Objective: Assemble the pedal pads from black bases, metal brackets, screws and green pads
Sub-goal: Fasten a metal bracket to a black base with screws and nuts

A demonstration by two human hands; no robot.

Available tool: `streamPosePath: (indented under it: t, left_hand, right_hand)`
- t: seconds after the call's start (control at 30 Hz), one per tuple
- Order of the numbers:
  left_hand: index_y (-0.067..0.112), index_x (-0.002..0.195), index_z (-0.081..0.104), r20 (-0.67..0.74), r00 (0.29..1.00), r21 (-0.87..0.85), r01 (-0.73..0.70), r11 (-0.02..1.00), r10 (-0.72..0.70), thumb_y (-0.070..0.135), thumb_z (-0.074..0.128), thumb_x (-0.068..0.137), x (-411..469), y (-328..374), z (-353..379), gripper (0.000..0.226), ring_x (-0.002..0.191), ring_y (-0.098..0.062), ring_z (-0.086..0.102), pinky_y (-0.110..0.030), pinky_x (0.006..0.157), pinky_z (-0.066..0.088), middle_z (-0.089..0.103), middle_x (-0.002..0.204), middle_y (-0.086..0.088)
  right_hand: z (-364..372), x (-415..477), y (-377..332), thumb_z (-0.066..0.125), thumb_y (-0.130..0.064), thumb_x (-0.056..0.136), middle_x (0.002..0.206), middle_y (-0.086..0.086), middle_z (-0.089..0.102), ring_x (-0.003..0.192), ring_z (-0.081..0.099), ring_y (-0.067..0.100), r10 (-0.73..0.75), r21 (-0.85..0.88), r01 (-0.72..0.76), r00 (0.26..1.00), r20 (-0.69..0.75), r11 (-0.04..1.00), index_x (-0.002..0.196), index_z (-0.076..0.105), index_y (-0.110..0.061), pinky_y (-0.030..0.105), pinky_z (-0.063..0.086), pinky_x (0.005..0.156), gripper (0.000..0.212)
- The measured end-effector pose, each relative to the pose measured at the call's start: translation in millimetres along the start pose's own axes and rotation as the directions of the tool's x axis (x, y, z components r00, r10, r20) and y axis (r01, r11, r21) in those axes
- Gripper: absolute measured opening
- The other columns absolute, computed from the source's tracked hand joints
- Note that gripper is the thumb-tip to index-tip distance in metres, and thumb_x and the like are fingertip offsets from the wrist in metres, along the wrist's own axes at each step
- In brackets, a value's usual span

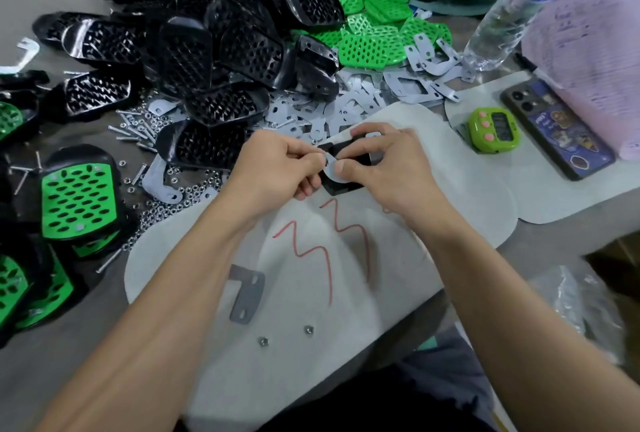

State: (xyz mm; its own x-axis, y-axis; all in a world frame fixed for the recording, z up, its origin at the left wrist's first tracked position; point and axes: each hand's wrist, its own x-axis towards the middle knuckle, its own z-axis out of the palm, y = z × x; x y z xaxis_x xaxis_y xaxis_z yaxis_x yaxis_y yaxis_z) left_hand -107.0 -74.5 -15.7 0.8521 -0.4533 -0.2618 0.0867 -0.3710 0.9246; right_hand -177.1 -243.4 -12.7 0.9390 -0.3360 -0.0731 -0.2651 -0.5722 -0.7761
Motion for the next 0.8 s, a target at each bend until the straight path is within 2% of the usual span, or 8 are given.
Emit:
streamPosePath:
  t: [0.17, 0.23, 0.3, 0.37, 0.5, 0.63, 0.73, 0.8]
  left_hand:
    - [0.012, 0.082, 0.075, 0.127, 0.992, 0.067, -0.006, 0.998, -0.003, 0.004, 0.07, 0.091, 4.9, 5.0, -8.2, 0.013, 0.051, -0.013, 0.062, -0.021, 0.046, 0.048, 0.071, 0.064, -0.008]
    - [0.011, 0.084, 0.074, 0.197, 0.98, 0.105, -0.021, 0.994, 0.0, 0.002, 0.071, 0.089, 5.4, 4.8, -12.1, 0.011, 0.053, -0.012, 0.062, -0.022, 0.048, 0.05, 0.071, 0.064, -0.007]
    - [0.012, 0.084, 0.073, 0.242, 0.97, 0.15, -0.047, 0.988, 0.009, 0.002, 0.072, 0.086, 5.0, 5.0, -14.4, 0.011, 0.053, -0.011, 0.061, -0.022, 0.048, 0.049, 0.068, 0.062, -0.004]
    - [0.012, 0.083, 0.072, 0.25, 0.968, 0.172, -0.061, 0.983, 0.016, 0.003, 0.074, 0.085, 4.4, 5.3, -14.7, 0.01, 0.053, -0.011, 0.06, -0.021, 0.048, 0.049, 0.067, 0.061, -0.001]
    - [0.013, 0.082, 0.074, 0.17, 0.985, 0.131, -0.041, 0.991, 0.019, 0.004, 0.077, 0.083, -0.2, 1.6, -9.1, 0.01, 0.053, -0.016, 0.062, -0.023, 0.051, 0.052, 0.07, 0.063, -0.006]
    - [0.009, 0.081, 0.073, 0.037, 0.999, 0.026, 0.032, 0.999, -0.033, 0.004, 0.081, 0.081, -7.7, -3.1, -2.5, 0.01, 0.05, -0.016, 0.064, -0.021, 0.049, 0.05, 0.072, 0.063, -0.011]
    - [0.008, 0.078, 0.074, 0.015, 0.998, 0.001, 0.054, 0.999, -0.054, 0.002, 0.081, 0.079, -9.5, -2.1, -0.3, 0.009, 0.051, -0.016, 0.063, -0.022, 0.05, 0.051, 0.072, 0.064, -0.013]
    - [0.01, 0.075, 0.076, 0.019, 0.998, -0.019, 0.066, 0.998, -0.066, 0.003, 0.08, 0.081, -9.1, 0.3, -0.8, 0.01, 0.051, -0.015, 0.063, -0.021, 0.049, 0.051, 0.073, 0.065, -0.013]
  right_hand:
    - [-1.7, 2.9, 2.5, 0.083, -0.036, 0.077, 0.116, -0.024, 0.06, 0.111, 0.04, 0.012, 0.003, -0.026, -0.003, 0.999, 0.035, 1.0, 0.068, 0.075, -0.037, 0.028, 0.042, 0.09, 0.013]
    - [-2.9, 3.5, 2.4, 0.083, -0.033, 0.077, 0.117, -0.025, 0.059, 0.112, 0.042, 0.015, 0.018, -0.005, -0.018, 0.998, 0.064, 1.0, 0.061, 0.073, -0.039, 0.032, 0.045, 0.084, 0.02]
    - [-3.7, 4.5, 1.9, 0.084, -0.032, 0.076, 0.118, -0.024, 0.059, 0.11, 0.048, 0.021, 0.039, 0.045, -0.043, 0.995, 0.09, 0.998, 0.057, 0.073, -0.04, 0.041, 0.053, 0.067, 0.023]
    - [-3.4, 5.4, 2.0, 0.084, -0.032, 0.074, 0.118, -0.024, 0.059, 0.105, 0.05, 0.023, 0.04, 0.063, -0.046, 0.995, 0.096, 0.997, 0.056, 0.072, -0.043, 0.044, 0.053, 0.059, 0.024]
    - [-3.7, 7.8, 4.3, 0.086, -0.028, 0.073, 0.116, -0.022, 0.061, 0.089, 0.055, 0.002, 0.029, 0.073, -0.034, 0.997, 0.075, 0.997, 0.054, 0.072, -0.042, 0.037, 0.051, 0.064, 0.027]
    - [-4.9, 10.7, 1.8, 0.087, -0.025, 0.071, 0.116, -0.018, 0.064, 0.099, 0.059, -0.003, 0.032, 0.058, -0.036, 0.997, 0.068, 0.998, 0.066, 0.076, -0.041, 0.026, 0.047, 0.085, 0.02]
    - [-4.1, 10.6, -1.4, 0.088, -0.021, 0.069, 0.115, -0.014, 0.065, 0.095, 0.059, -0.001, 0.06, 0.086, -0.065, 0.996, 0.061, 0.994, 0.07, 0.079, -0.033, 0.027, 0.046, 0.079, 0.016]
    - [-3.3, 11.2, -4.4, 0.089, -0.017, 0.067, 0.112, -0.011, 0.067, 0.089, 0.059, 0.004, 0.082, 0.112, -0.088, 0.995, 0.053, 0.99, 0.071, 0.078, -0.028, 0.034, 0.05, 0.072, 0.016]
